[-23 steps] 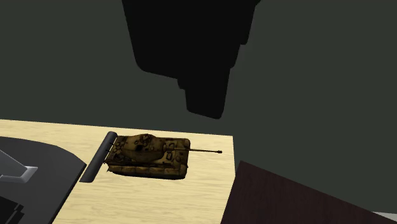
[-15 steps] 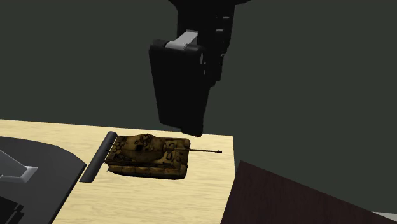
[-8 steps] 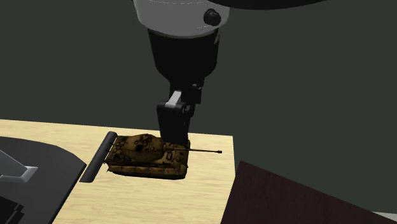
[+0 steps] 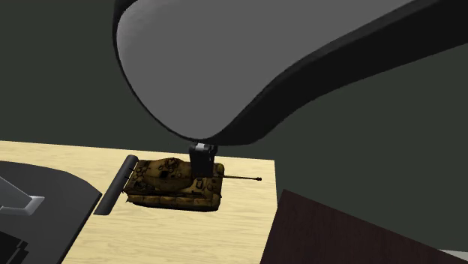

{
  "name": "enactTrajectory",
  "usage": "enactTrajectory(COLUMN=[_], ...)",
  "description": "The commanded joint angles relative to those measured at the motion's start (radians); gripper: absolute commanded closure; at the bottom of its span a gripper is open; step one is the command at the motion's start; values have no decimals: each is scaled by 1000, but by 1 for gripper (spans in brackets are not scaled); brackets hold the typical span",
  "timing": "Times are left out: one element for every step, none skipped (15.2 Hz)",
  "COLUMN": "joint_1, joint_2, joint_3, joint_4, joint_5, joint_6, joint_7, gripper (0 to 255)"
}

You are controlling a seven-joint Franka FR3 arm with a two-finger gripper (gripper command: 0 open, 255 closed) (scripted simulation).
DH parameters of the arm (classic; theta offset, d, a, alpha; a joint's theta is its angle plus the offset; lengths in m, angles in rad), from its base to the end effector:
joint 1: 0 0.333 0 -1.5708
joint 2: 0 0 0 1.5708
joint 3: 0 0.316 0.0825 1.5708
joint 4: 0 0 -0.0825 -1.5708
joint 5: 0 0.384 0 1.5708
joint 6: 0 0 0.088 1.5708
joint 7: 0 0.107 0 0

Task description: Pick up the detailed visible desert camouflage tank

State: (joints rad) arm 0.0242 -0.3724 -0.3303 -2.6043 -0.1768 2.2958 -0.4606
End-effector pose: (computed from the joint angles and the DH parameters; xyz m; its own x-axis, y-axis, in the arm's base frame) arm 0.3922 -0.1244 0.3775 0.9582 0.2836 0.0368 0.2821 -0.9585 0.0403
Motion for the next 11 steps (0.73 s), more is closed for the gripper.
enactTrajectory(joint_1=[16,25,33,41,50,57,59,59,60,60,61], joint_2=[85,128,172,217,263,310,340,354,367,381,396], joint_3=[-24,-38,-50,-61,-71,-79,-81,-80,-79,-78,-77], joint_4=[2,9,17,27,39,52,61,58,56,54,52], joint_5=[21,36,56,79,108,141,165,175,185,196,208], joint_6=[86,122,158,192,225,256,274,289,304,319,334], joint_7=[-39,-64,-92,-122,-155,-192,-217,-224,-231,-240,-248], gripper=[0,0,0,0,0,0,0,0,0,0,0])
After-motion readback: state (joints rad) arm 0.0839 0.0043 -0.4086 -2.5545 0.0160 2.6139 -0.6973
